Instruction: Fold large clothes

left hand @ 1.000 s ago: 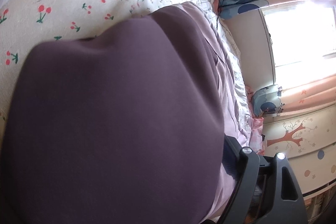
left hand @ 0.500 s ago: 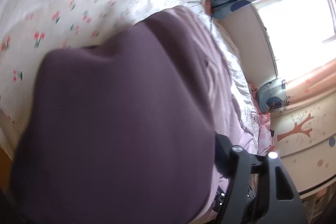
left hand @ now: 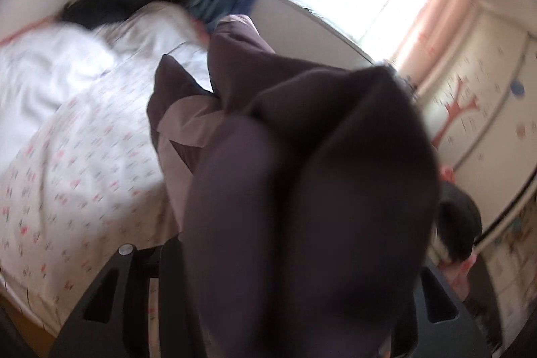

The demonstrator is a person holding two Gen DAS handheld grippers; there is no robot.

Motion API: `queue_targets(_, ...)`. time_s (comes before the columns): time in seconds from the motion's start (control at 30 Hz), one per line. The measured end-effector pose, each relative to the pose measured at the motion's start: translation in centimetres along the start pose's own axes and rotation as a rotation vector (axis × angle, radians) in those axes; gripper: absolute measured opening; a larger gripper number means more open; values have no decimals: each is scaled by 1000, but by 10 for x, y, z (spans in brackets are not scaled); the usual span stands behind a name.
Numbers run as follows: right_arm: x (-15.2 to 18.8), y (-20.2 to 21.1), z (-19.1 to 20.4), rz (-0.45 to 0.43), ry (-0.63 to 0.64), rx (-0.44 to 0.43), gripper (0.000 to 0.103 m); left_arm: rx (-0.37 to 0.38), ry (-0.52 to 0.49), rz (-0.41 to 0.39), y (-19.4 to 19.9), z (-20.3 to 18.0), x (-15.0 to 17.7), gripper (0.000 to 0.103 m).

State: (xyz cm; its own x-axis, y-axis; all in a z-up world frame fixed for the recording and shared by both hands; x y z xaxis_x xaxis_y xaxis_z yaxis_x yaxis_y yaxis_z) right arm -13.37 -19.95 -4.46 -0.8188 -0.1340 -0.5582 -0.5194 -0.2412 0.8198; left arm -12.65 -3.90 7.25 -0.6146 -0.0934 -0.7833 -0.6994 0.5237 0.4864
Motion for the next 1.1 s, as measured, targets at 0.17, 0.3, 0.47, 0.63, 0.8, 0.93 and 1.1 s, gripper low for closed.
queue_targets(0.17,11,91,-71,-166,-194,-190,97,-6,-172,23,-27,-65,2,45)
queue_targets(0.3,37,127,-181,-233,-537,-414,97,12,-302,51,-54,-122,15,44)
queue_targets(0.47,35,180,-277,-363,-702,-417,97,25,-526,133,-106,-199,58,44)
queue_targets(0.63,-44,203,-273,-301,-498,-272,97,-26,-795,207,-160,-262,123,45)
queue_targets(0.8,-100,136,-218,-27,-249,-129,97,-58,-832,221,-160,-267,125,48)
queue_targets(0.93,-91,68,-205,148,-119,102,97,-26,-872,257,-139,-259,130,55)
queue_targets(1.1,-68,53,-225,156,-185,117,96,165,-752,355,-86,-233,109,56)
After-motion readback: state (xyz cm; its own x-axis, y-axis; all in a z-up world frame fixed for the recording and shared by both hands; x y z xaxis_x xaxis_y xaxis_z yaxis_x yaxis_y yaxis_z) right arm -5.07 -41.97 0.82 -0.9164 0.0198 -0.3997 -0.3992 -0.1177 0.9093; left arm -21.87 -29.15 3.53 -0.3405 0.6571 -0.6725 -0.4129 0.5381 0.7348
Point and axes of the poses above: each gripper's, at about its wrist camera, not at the fingertips, and y roughly against the way its jaws point, z to its left, x to its underside, the point moved 5 cm from there along -y, roughly the way its jaws point, and after that the axes turned 5 degrees about -y, right-handed, at the moved point
